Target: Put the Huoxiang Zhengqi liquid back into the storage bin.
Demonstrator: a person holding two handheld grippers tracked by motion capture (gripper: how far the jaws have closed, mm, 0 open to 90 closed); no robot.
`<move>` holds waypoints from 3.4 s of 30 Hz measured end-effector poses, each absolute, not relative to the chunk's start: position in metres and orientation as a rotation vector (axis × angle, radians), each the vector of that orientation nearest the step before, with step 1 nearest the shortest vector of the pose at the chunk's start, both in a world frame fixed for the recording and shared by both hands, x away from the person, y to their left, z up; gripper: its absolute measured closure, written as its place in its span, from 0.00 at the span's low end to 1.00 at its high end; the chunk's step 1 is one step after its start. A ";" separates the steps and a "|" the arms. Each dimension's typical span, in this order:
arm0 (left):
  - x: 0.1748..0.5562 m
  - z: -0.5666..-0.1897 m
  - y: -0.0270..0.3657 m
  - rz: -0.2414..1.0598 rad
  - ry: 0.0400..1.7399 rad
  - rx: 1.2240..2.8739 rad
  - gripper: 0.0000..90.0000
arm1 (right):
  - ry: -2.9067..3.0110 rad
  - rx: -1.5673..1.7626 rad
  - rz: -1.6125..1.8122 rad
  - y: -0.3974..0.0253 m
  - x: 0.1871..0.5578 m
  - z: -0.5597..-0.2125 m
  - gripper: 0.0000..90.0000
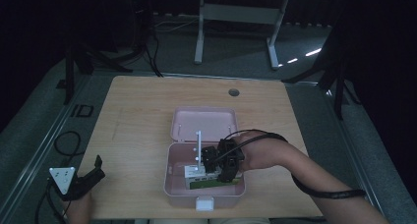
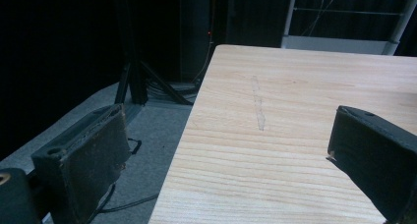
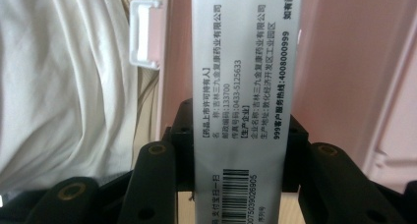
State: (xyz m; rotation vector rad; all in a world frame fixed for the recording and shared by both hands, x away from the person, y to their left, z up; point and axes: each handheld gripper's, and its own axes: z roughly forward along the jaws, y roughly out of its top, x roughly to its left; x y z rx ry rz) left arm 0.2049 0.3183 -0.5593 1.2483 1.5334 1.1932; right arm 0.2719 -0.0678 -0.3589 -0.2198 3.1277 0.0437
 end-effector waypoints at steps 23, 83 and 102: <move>0.206 -0.560 0.318 1.200 1.534 1.253 0.03 | 3.215 -0.122 -0.031 -0.070 0.284 -0.443 0.69; 0.207 -0.560 0.316 1.208 1.538 1.268 0.03 | 3.025 0.270 0.538 -0.195 0.322 -0.379 0.15; 0.207 -0.560 0.315 1.206 1.535 1.274 0.03 | 2.865 0.565 0.615 -0.237 0.364 -0.448 0.15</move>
